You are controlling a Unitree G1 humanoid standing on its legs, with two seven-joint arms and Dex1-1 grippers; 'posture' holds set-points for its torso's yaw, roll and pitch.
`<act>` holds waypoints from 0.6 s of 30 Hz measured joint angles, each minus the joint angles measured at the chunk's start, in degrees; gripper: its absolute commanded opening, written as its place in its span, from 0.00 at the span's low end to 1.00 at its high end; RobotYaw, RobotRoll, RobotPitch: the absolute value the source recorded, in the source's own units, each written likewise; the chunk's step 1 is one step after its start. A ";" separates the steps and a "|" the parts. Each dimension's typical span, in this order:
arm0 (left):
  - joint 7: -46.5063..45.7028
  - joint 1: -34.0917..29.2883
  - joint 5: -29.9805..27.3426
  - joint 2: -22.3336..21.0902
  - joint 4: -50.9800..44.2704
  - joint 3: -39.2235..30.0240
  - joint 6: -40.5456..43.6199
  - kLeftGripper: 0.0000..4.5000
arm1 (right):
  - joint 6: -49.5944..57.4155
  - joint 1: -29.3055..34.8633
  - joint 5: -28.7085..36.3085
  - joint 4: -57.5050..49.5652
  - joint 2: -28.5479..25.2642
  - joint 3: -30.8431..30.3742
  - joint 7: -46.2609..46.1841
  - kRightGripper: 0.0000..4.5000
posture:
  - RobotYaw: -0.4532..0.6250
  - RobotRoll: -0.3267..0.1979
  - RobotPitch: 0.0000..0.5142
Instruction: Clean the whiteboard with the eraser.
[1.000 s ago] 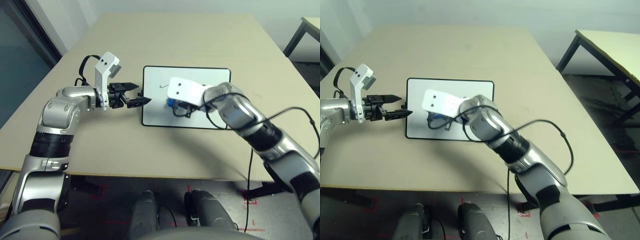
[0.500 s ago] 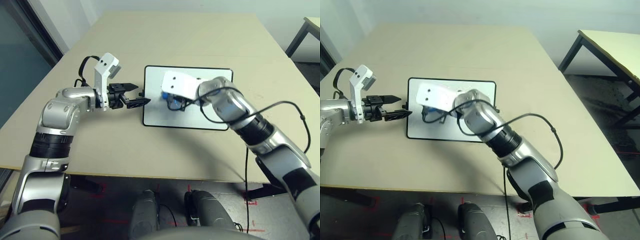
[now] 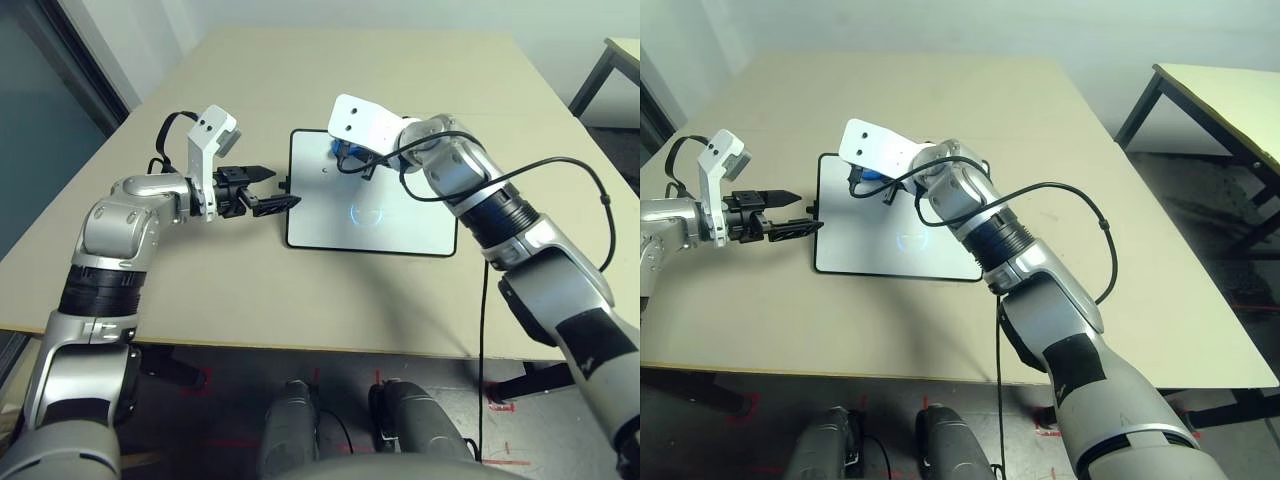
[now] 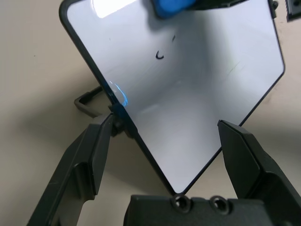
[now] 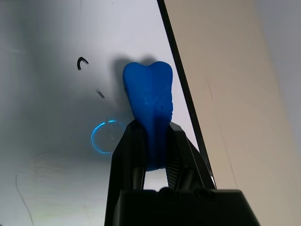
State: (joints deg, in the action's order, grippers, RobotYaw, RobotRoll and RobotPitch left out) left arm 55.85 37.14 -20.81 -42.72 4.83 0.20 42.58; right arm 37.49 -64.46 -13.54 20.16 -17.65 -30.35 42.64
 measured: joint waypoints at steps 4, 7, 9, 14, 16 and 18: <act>0.00 0.00 0.01 0.02 0.09 -0.06 -0.08 1.00 | 4.94 7.30 -0.46 -11.39 -2.57 -2.09 3.80 0.13 | 0.34 0.62 0.18; 0.03 0.00 0.01 0.02 0.23 -0.07 -0.21 1.00 | 8.60 10.54 -0.53 -16.42 -3.39 -3.83 5.81 0.13 | 0.34 0.62 0.18; 0.11 0.00 0.01 0.03 0.28 -0.07 -0.36 1.00 | 9.25 10.17 -0.57 -16.35 -3.21 -4.15 5.97 0.13 | 0.33 0.62 0.18; 0.43 -0.05 0.04 0.08 0.72 -0.08 -0.65 1.00 | 7.61 3.77 -0.57 -8.23 1.04 -3.34 3.92 0.13 | 0.34 0.62 0.18; 0.48 -0.03 0.05 0.16 0.82 -0.04 -0.83 1.00 | 5.33 0.07 -0.55 -3.07 3.46 -1.76 1.81 0.13 | 0.34 0.62 0.18; 0.50 -0.03 0.06 0.18 0.89 -0.04 -0.88 1.00 | 2.85 -2.76 -0.55 1.58 5.16 -0.53 0.27 0.13 | 0.34 0.62 0.18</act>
State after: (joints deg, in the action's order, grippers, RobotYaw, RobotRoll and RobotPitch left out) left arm 56.35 37.11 -20.75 -42.54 5.72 0.16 41.70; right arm 40.34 -67.22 -14.09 21.74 -12.49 -30.88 42.91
